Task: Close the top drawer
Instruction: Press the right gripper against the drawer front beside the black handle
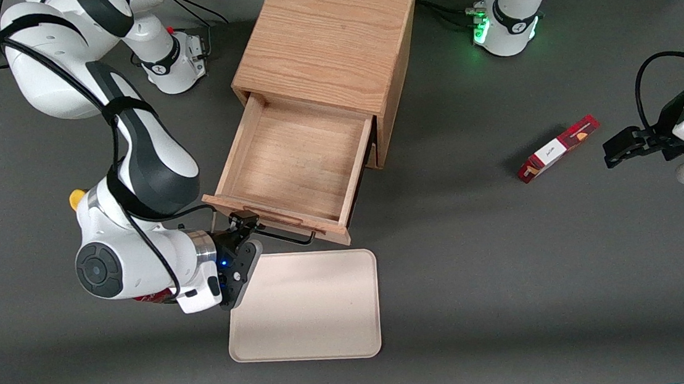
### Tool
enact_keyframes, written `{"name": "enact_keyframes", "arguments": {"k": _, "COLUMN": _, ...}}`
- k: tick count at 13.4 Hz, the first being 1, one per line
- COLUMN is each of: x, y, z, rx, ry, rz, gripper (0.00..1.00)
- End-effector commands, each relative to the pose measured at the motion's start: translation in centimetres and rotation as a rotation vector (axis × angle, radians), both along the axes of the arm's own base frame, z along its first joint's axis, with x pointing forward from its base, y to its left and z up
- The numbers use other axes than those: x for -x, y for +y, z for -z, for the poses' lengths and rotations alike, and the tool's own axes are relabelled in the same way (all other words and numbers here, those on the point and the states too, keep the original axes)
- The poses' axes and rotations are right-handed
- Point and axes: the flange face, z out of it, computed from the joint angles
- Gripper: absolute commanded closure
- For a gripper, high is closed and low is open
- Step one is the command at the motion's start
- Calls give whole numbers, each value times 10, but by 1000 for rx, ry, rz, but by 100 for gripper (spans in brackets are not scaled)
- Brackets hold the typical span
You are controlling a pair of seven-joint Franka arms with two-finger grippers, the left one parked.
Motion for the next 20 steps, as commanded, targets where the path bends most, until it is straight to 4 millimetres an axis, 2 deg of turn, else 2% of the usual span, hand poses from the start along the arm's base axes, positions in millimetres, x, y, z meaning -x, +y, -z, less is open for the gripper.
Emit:
{"name": "enact_keyframes", "arguments": {"k": 1, "x": 0, "y": 6, "z": 2, "rx": -11, "ry": 7, "rz": 9, "gripper": 0}}
{"name": "enact_keyframes", "arguments": {"k": 2, "x": 3, "y": 8, "z": 12, "rx": 0, "ry": 22, "rz": 1, "gripper": 0}}
{"name": "enact_keyframes", "arguments": {"k": 9, "x": 8, "y": 17, "z": 28, "rx": 27, "ry": 24, "rz": -16, "gripper": 0}}
{"name": "enact_keyframes", "arguments": {"k": 12, "x": 10, "y": 18, "z": 44, "rx": 51, "ry": 23, "rz": -24, "gripper": 0}}
{"name": "enact_keyframes", "arguments": {"k": 15, "x": 11, "y": 19, "z": 43, "rx": 54, "ry": 21, "rz": -32, "gripper": 0}}
{"name": "enact_keyframes", "arguments": {"k": 20, "x": 21, "y": 36, "z": 31, "rx": 33, "ry": 24, "rz": -64, "gripper": 0}}
